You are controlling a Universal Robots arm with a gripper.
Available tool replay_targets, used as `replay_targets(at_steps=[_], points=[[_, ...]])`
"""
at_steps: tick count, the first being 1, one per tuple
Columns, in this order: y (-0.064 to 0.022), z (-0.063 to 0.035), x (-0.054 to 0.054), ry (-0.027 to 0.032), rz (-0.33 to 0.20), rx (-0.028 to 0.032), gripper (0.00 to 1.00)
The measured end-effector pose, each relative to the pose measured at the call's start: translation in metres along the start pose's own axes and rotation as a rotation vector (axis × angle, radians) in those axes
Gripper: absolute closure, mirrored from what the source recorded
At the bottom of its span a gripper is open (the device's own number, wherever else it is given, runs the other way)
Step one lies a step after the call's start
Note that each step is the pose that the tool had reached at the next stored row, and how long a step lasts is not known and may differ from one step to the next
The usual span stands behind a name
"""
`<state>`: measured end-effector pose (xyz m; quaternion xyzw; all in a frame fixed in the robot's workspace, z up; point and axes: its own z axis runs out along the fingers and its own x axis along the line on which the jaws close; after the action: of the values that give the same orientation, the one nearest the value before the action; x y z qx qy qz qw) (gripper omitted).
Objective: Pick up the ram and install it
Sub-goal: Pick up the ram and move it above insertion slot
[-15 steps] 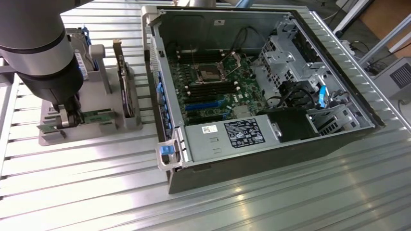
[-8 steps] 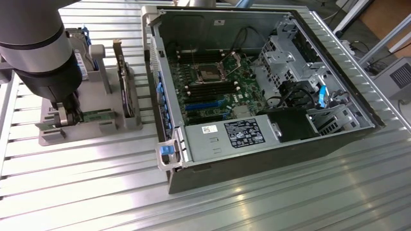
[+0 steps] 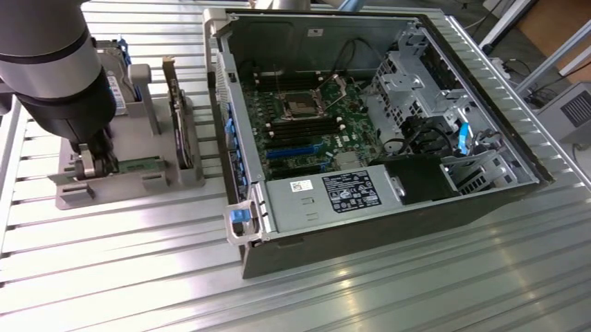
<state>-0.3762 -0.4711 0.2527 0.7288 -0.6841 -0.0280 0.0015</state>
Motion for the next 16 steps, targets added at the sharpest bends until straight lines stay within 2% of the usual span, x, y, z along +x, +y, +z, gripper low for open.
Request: replay_targets(at_steps=[7, 16], points=[[0.0004, -0.0105, 0.000, 0.0000, 0.000, 0.0000, 0.88], [0.0008, -0.0187, -0.001, 0.0000, 0.000, 0.0001, 0.88]])
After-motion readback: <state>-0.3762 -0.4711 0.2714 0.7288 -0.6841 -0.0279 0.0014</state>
